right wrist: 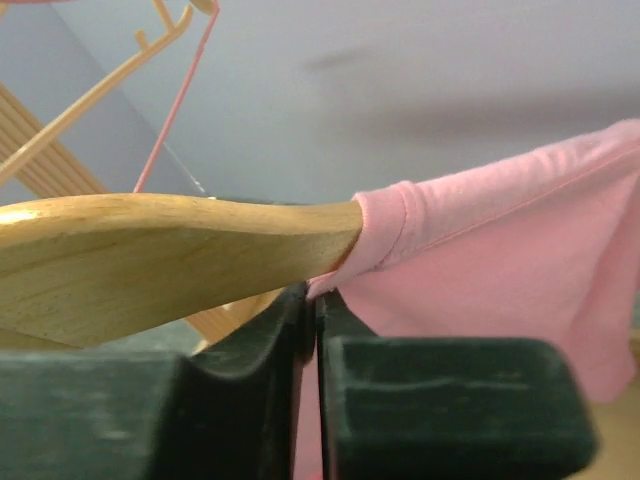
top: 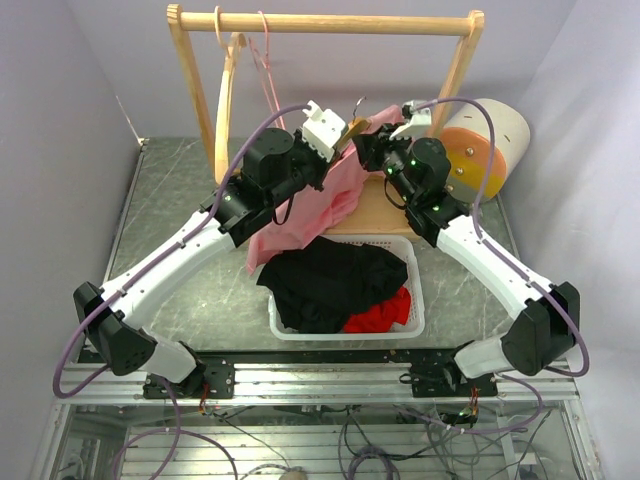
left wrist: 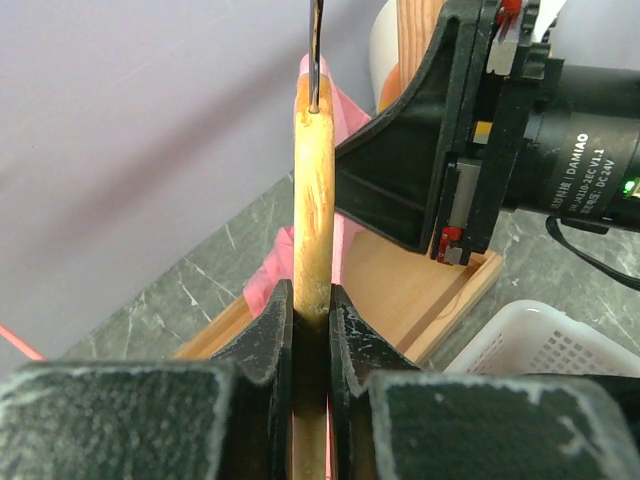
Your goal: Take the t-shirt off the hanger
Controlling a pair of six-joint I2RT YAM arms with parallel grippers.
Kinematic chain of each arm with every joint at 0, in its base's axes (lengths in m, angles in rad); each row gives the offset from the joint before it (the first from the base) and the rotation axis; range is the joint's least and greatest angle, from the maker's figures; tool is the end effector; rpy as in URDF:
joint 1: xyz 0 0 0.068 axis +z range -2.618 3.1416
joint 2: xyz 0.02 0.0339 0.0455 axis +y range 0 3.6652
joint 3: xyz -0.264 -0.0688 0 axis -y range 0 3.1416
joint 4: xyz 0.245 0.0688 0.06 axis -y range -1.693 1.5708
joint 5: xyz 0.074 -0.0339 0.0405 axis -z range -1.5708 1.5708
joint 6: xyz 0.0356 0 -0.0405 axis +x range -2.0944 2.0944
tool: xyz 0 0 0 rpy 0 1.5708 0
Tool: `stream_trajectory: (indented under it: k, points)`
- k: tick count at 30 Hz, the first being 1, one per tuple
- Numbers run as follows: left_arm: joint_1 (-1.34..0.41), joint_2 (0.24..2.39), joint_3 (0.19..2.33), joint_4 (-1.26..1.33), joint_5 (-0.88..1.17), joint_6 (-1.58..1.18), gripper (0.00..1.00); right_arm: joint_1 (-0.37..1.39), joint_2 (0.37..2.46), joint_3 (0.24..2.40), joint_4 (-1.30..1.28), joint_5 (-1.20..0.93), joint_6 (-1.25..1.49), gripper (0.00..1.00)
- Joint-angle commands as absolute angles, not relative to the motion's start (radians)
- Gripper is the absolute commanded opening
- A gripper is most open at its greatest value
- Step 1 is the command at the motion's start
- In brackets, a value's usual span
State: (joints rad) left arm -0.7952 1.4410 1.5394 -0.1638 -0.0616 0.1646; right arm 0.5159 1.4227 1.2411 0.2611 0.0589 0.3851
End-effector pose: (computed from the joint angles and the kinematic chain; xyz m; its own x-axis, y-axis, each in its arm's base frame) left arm 0.2347 -0.2363 0.4519 0.0646 0.1677 -0.9837 0.6681 0.7250 0.1675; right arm 0.2986 0.1669 0.3981 -0.1018 0.3734 -0.9221 -0.4350 0.8169 0.3788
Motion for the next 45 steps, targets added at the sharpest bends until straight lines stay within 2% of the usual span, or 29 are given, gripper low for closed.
stream_trajectory:
  k: [1,9,16,20,29,38,45]
  points:
    - [-0.795,1.404,1.531,-0.120,-0.102,0.182,0.07,0.529,1.390,1.261,0.244,0.142,0.352,0.00]
    - [-0.794,1.378,1.534,-0.192,-0.174,0.246,0.07,0.529,1.289,1.206,0.165,0.344,0.290,0.00]
    - [-0.786,1.329,1.570,-0.365,-0.059,0.340,0.07,0.525,1.287,1.232,0.146,0.609,0.159,0.00]
    - [-0.786,1.287,1.571,-0.438,-0.013,0.388,0.07,0.504,1.329,1.275,0.172,0.679,0.084,0.00]
    - [-0.784,1.182,1.541,-0.463,0.041,0.430,0.07,0.385,1.405,1.342,0.148,0.711,0.062,0.00]
    - [-0.783,1.115,1.530,-0.459,0.178,0.456,0.07,0.325,1.422,1.291,0.099,0.697,0.114,0.00]
    - [-0.783,1.078,1.519,-0.438,0.196,0.456,0.07,0.281,1.448,1.286,0.077,0.685,0.127,0.00]
